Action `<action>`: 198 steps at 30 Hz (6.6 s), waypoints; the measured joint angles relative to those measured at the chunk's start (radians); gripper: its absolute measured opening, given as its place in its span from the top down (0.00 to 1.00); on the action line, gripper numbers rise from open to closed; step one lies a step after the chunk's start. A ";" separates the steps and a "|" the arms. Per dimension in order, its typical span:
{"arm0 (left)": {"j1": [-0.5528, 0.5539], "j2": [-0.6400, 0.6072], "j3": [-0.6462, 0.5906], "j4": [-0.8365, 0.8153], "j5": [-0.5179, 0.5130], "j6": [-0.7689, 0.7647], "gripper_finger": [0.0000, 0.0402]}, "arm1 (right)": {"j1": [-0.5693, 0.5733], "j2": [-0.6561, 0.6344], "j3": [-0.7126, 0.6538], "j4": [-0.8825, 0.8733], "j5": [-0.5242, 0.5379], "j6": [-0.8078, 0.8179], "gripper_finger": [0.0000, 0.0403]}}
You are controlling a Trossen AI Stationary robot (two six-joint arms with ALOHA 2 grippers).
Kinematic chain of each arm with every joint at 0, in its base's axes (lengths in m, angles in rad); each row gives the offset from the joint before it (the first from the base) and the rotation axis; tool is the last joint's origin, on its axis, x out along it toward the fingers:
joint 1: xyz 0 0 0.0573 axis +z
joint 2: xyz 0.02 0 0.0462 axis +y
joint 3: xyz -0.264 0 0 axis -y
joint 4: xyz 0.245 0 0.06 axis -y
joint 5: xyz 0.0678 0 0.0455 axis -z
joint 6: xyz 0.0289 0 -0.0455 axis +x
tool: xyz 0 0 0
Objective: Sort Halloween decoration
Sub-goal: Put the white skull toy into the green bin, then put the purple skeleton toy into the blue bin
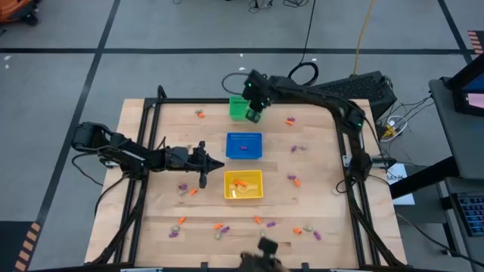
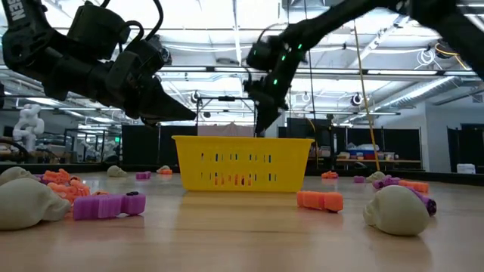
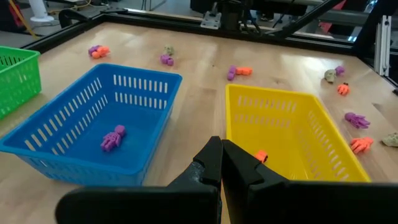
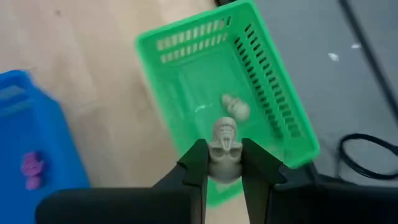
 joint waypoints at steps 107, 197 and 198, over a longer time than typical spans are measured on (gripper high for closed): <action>-0.293 -0.193 0.396 -1.741 0.001 -0.420 0.79 | 0.440 -0.841 -1.200 0.997 0.370 0.196 1.00; -0.133 0.040 0.456 -1.678 0.047 0.111 0.61 | 0.446 -0.840 -1.199 0.984 0.365 0.173 1.00; -0.133 0.052 0.455 -1.671 0.044 0.112 0.61 | 0.446 -0.840 -1.199 0.983 0.365 0.173 1.00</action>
